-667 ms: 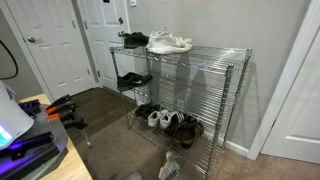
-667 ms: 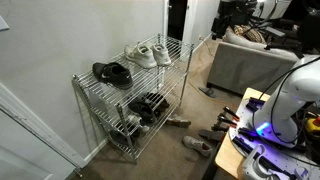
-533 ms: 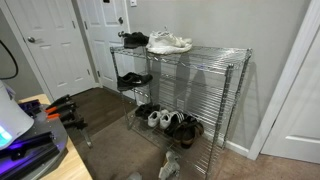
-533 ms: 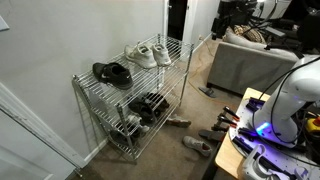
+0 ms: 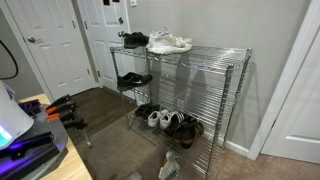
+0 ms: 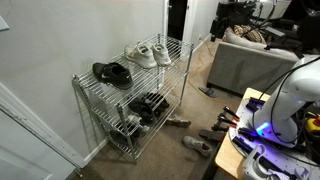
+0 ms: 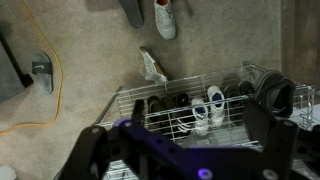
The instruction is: Remove the black shoe from the middle rack and put it on the right side of the black shoe on the top rack
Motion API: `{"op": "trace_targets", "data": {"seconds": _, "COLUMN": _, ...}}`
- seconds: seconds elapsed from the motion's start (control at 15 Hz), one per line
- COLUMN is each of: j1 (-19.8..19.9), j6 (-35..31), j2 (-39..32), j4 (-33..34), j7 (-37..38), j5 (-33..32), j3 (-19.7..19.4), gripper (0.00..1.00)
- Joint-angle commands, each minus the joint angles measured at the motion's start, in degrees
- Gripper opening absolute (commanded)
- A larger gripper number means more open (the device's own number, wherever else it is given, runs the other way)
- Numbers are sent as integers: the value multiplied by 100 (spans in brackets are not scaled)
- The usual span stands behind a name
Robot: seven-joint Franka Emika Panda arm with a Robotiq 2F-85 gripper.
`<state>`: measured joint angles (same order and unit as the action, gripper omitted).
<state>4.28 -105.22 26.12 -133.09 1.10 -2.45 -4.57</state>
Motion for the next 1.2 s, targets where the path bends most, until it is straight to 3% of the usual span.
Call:
{"op": "trace_targets", "data": {"seconds": 0.0, "j1": -75, "j6": -642, "j2": -317, "j4": -419, "j7": 423, "j5": -8, "j3": 303, "gripper": 100}}
{"op": "trace_targets", "data": {"seconds": 0.33, "j1": -296, "j6": -2036, "j2": -1149, "j4": -789, "j7": 1167, "j5": -40, "j3": 770, "gripper": 100}}
{"op": "trace_targets", "data": {"seconds": 0.6, "j1": -570, "j6": -3042, "j2": -2032, "j4": -698, "j7": 1857, "j5": 55, "j3": 1098, "gripper": 100}}
{"op": "trace_targets", "data": {"seconds": 0.87, "j1": -855, "j6": -3617, "j2": -2830, "j4": -534, "j7": 2613, "j5": 25, "j3": 1250, "gripper": 100}}
{"op": "trace_targets", "data": {"seconds": 1.07, "j1": -1050, "j6": -4040, "j2": -3281, "j4": -479, "j7": 2757, "j5": -52, "j3": 1188, "gripper": 100}}
{"op": "trace_targets", "data": {"seconds": 1.13, "j1": -1080, "j6": -3883, "j2": -3464, "j4": -369, "j7": 2431, "j5": 214, "j3": 1190, "gripper": 100}}
